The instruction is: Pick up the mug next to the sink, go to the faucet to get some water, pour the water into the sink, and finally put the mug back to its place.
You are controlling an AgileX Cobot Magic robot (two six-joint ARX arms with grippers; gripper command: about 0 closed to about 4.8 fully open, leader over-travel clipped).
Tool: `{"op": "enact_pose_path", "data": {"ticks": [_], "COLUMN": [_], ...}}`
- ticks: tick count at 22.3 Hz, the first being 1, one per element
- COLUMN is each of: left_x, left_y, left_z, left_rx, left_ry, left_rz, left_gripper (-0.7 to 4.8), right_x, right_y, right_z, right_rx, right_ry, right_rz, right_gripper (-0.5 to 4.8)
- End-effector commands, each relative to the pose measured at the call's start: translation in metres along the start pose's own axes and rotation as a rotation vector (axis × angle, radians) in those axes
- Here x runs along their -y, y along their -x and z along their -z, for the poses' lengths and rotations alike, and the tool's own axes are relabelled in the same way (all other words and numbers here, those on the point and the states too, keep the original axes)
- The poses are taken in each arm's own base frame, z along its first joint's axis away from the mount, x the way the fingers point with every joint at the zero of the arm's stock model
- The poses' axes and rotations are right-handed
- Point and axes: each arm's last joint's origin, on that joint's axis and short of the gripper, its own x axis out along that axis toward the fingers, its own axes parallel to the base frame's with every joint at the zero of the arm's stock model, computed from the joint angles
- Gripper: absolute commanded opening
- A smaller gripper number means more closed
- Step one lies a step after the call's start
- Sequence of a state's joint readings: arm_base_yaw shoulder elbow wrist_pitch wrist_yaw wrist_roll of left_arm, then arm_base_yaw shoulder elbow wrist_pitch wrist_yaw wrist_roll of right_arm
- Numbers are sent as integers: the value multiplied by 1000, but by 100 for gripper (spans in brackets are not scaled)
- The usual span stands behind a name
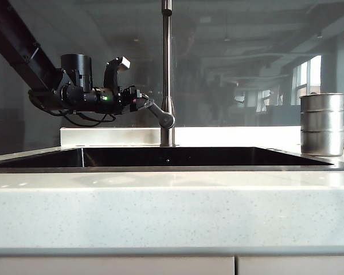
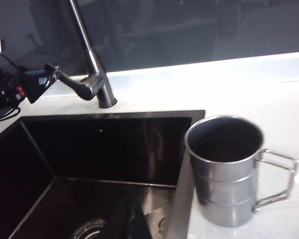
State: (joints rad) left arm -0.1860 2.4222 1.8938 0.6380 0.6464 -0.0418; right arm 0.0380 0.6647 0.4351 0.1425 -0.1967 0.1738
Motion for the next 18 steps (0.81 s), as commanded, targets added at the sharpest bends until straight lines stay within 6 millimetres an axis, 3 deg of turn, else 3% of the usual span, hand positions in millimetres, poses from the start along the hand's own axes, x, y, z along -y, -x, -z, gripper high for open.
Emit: {"op": "enact_pose_path", "data": {"ticks": [1, 10, 18], "left_x": [-2, -2, -2], "left_y": [1, 1, 1], "left_z": [0, -1, 1], "left_rx": [-1, 0, -12], "left_ry": [-1, -1, 8], "left_rz": [-22, -21, -22], "left_gripper": [206, 207, 207], "right_x": [-3, -4, 18], "right_y": [9, 23, 42], "right_z": [-9, -4, 49], "right_rx": [68, 114, 160], "right_ry": [8, 17, 67], "right_rz": [-10, -18, 143], "right_gripper": [-6, -6, -6]}}
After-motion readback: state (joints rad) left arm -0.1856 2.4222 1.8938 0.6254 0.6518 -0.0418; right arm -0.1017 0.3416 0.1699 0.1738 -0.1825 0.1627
